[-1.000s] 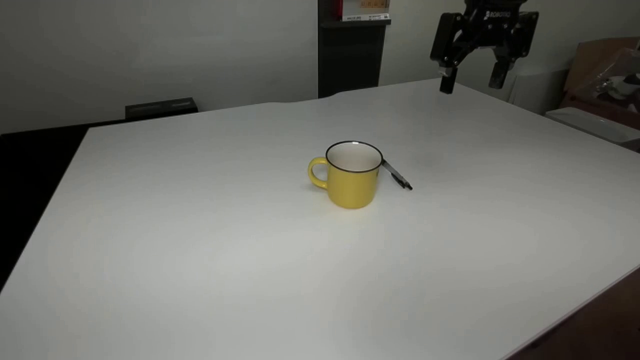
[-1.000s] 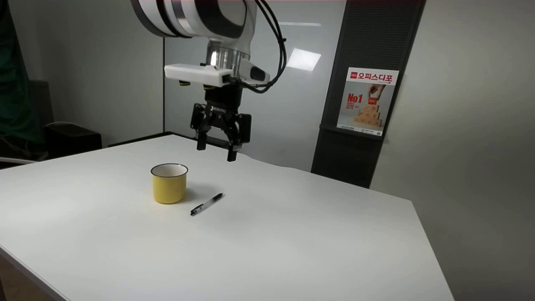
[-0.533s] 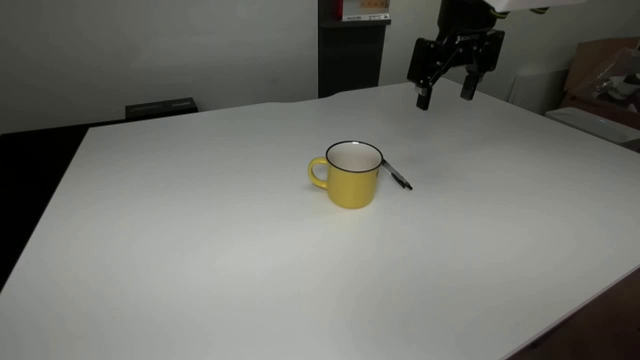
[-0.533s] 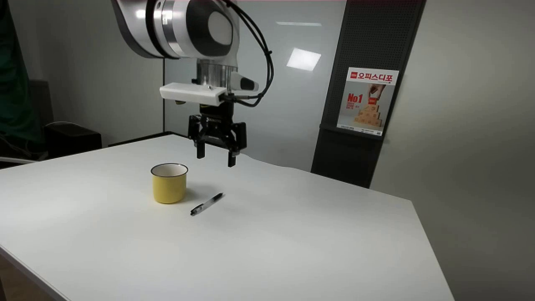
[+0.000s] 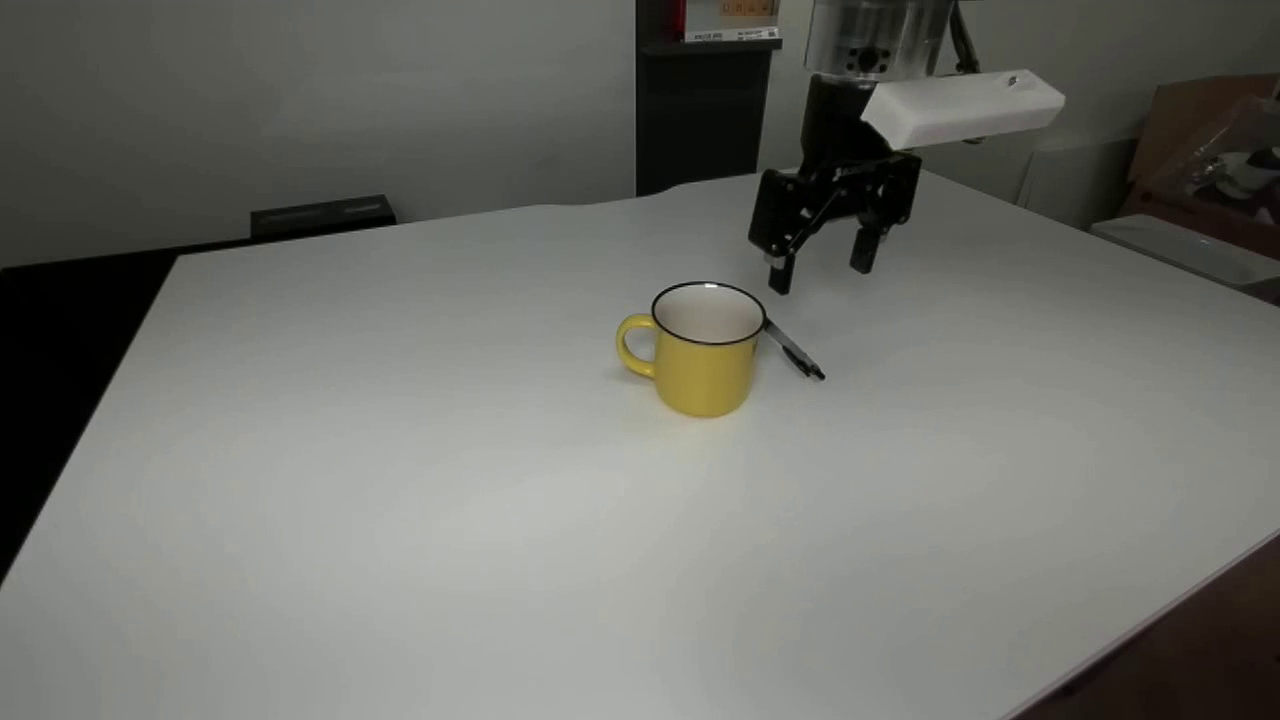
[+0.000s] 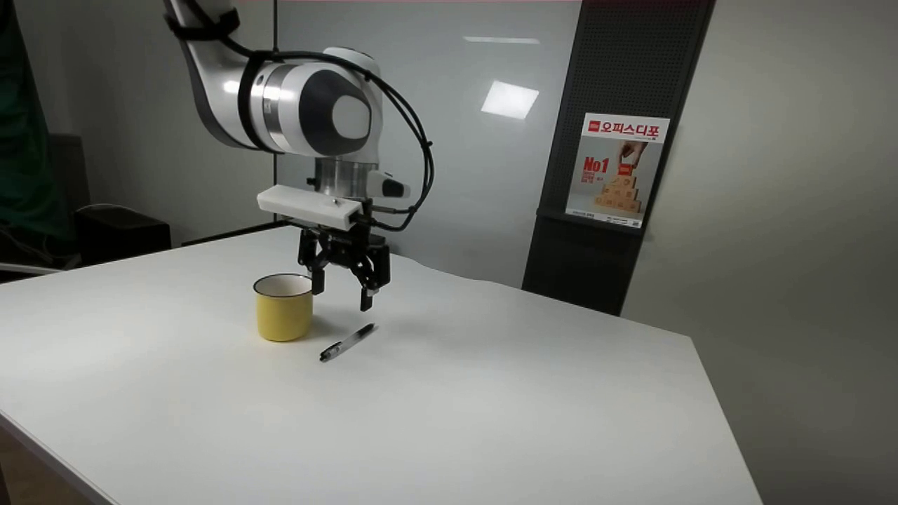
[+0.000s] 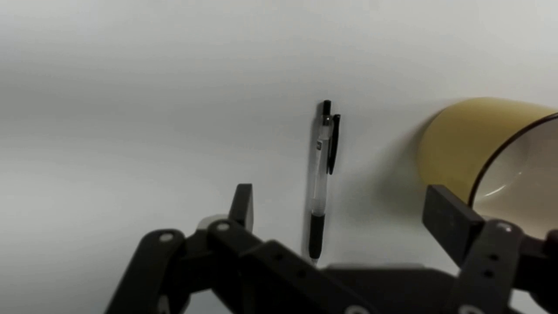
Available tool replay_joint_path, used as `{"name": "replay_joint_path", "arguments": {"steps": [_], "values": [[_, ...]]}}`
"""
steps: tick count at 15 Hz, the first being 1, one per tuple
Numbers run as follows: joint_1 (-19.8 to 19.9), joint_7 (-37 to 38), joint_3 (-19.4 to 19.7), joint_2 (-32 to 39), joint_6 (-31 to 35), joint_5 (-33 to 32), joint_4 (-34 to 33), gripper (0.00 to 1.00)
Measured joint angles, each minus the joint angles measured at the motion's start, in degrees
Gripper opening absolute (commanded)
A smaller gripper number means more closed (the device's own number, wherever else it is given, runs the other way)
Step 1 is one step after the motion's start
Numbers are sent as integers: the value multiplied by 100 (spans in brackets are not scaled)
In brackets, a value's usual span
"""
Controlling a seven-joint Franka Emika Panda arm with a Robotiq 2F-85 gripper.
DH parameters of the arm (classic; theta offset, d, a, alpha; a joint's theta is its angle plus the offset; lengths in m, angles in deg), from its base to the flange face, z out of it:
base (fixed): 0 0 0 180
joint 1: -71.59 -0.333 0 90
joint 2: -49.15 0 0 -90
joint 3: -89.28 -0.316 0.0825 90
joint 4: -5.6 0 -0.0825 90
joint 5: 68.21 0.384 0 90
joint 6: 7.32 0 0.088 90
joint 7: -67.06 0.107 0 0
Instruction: Get the pen from the table and put it inside the cup
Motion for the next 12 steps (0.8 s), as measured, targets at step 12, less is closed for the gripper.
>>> {"name": "replay_joint_path", "arguments": {"steps": [12], "values": [[233,-261,-58,1048,-21,320,-866,100]]}}
